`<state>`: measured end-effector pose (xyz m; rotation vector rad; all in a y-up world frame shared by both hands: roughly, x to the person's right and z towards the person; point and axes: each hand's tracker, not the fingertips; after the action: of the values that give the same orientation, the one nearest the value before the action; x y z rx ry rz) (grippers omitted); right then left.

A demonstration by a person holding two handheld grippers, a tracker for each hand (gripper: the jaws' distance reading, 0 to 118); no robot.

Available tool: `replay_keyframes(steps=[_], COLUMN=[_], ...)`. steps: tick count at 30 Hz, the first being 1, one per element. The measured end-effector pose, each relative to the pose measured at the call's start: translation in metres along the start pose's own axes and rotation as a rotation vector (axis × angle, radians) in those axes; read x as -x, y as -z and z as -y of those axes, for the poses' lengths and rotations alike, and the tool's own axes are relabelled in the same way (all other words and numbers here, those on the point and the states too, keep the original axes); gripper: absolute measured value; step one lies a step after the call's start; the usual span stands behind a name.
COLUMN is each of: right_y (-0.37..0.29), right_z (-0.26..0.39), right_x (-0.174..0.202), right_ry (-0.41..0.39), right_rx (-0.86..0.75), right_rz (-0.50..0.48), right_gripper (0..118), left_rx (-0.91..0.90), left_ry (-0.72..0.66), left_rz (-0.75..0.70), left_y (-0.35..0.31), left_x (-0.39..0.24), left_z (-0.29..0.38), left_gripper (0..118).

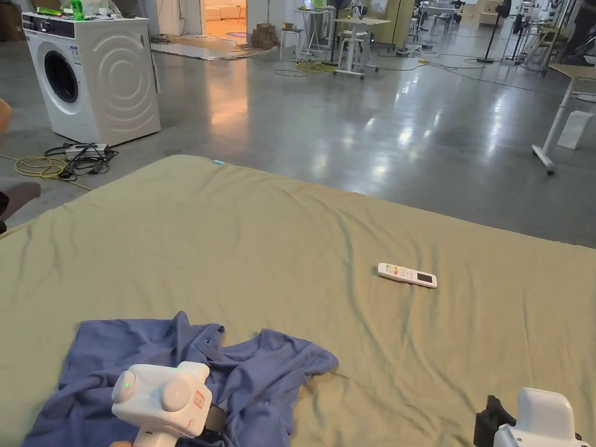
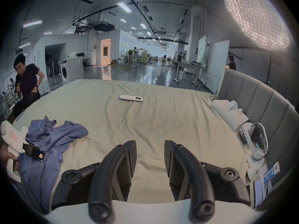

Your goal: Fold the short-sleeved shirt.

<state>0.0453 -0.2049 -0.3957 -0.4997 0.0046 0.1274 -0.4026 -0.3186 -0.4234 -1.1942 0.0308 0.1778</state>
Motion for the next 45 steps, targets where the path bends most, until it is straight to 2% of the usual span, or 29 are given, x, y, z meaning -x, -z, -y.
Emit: replay_keyframes(steps=[2,6,9,11,14,15,16,20,23,26,32,34,38,41,45], right_y=[0.001,0.001,-0.001,-0.001,-0.003,-0.003,-0.004,-0.005,-0.005,-0.008,-0.014,-0.016,-0.017,-0.02,-0.024], right_z=[0.001,0.002,0.002,0.001,0.0,0.001,0.001,0.003,0.004,0.003,-0.001,-0.002,-0.004,-0.006,-0.01], right_x=[-0.001,0.0,0.001,0.002,0.003,0.003,0.003,0.002,0.001,0.0,-0.001,-0.001,-0.002,-0.004,-0.008], right_ry=[0.005,0.01,0.008,-0.001,-0.005,-0.005,-0.006,-0.007,-0.009,-0.009,0.001,0.001,0.004,0.027,0.047], right_rx=[0.008,0.017,0.013,0.009,0.007,0.006,0.006,0.009,0.011,0.009,-0.005,-0.013,-0.029,-0.049,-0.069], right_rz=[0.003,0.0,-0.005,-0.006,-0.008,-0.009,-0.009,-0.01,-0.009,-0.004,0.003,0.003,0.004,0.003,0.006], right_gripper=[39,39,39,39,39,39,39,39,39,39,39,39,39,39,39], left_rx=[0.011,-0.013,0.012,0.036,0.029,0.021,-0.012,-0.043,-0.131,-0.224,-0.266,-0.335,-0.441,-0.428,-0.534], left_ry=[-0.015,0.057,0.067,0.073,0.089,0.077,0.025,0.028,-0.051,-0.024,-0.043,-0.076,0.039,-0.005,0.0], left_rz=[-0.022,-0.103,-0.09,-0.067,-0.044,-0.021,-0.007,0.037,0.143,0.175,0.18,0.212,0.156,0.232,0.207], left_y=[-0.003,-0.004,-0.005,-0.005,-0.006,-0.006,-0.008,-0.013,-0.024,-0.044,-0.064,-0.072,-0.101,-0.114,-0.139], left_x=[-0.005,-0.016,-0.024,-0.027,-0.028,-0.03,-0.03,-0.027,-0.017,-0.015,-0.012,-0.007,-0.013,-0.013,-0.018], left_z=[0.0,0.0,0.0,-0.001,-0.001,-0.002,-0.005,-0.001,0.003,-0.003,-0.006,0.001,0.005,0.003,-0.005], left_gripper=[60,55,36,31,8,8,3,3,3,3,3,3,3,3,3])
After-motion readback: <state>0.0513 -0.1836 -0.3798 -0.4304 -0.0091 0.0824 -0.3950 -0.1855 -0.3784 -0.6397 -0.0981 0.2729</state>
